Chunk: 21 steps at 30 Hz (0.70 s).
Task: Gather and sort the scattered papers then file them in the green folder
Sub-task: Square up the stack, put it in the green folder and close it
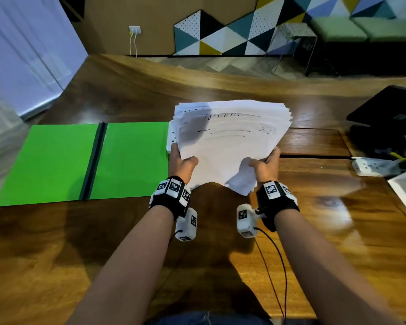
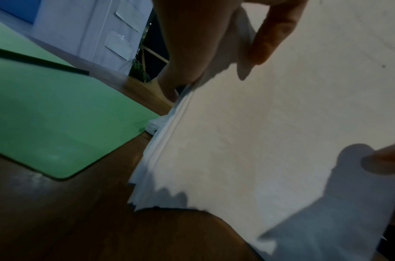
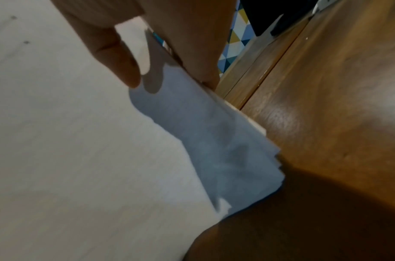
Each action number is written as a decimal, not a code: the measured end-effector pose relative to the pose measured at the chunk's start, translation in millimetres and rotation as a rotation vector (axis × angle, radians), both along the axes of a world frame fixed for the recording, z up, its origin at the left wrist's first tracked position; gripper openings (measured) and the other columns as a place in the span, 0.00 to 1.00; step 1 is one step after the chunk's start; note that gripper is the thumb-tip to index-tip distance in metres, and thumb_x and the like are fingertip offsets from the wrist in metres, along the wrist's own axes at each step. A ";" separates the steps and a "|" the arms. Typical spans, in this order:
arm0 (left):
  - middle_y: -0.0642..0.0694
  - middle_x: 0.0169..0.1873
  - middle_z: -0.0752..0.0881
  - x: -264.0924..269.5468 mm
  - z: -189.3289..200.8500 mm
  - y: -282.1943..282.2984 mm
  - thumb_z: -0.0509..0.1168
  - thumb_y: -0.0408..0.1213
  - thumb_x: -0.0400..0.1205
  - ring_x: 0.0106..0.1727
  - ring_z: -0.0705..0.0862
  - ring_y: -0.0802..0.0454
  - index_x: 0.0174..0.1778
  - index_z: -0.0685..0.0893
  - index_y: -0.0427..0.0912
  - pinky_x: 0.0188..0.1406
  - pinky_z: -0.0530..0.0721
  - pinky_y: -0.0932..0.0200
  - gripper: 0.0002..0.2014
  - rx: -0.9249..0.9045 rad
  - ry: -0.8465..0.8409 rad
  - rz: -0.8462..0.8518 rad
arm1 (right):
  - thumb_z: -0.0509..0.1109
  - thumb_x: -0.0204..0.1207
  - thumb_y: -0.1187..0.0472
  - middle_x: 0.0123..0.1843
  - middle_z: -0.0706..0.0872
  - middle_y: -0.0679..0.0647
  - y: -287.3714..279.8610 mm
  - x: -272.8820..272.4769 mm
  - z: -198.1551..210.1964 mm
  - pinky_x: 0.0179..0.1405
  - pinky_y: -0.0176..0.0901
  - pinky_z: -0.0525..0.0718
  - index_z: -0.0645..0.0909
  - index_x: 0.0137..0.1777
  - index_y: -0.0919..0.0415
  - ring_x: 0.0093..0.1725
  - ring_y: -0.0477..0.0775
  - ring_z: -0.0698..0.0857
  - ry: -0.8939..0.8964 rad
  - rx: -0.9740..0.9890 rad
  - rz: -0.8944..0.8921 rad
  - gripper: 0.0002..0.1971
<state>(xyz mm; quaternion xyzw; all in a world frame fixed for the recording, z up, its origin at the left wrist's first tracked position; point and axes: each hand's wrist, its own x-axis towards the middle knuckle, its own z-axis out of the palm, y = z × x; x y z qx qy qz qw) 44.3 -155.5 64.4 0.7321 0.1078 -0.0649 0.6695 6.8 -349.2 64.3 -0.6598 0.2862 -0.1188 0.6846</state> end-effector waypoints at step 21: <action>0.42 0.54 0.80 112.9 10.6 112.8 0.67 0.43 0.80 0.46 0.80 0.49 0.71 0.68 0.37 0.37 0.76 0.58 0.26 0.228 0.287 -0.243 | 0.69 0.72 0.75 0.21 0.82 0.40 67.0 87.2 22.2 0.26 0.32 0.73 0.81 0.37 0.63 0.19 0.39 0.77 0.056 0.009 0.062 0.08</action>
